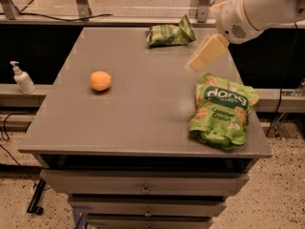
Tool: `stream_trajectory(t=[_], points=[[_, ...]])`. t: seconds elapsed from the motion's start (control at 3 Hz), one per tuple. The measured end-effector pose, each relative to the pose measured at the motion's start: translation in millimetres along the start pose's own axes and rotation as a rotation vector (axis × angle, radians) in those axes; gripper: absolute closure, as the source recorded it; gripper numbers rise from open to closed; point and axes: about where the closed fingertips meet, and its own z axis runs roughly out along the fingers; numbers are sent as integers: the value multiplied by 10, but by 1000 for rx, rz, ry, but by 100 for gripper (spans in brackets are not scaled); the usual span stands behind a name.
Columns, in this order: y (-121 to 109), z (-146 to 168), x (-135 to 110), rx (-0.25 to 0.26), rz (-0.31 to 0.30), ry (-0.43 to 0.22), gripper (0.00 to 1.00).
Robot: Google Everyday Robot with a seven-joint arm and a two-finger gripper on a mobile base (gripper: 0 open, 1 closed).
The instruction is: Move green jalapeno chip bag near orange
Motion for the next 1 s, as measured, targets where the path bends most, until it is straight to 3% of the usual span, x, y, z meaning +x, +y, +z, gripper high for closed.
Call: stream_trajectory(t=[0.33,0.67,1.0], points=[[-75,132,21,32,42,-30,0],[-371,553,-84,80,84,-90,0],[-662,1066,-100,100,131,-106,0]])
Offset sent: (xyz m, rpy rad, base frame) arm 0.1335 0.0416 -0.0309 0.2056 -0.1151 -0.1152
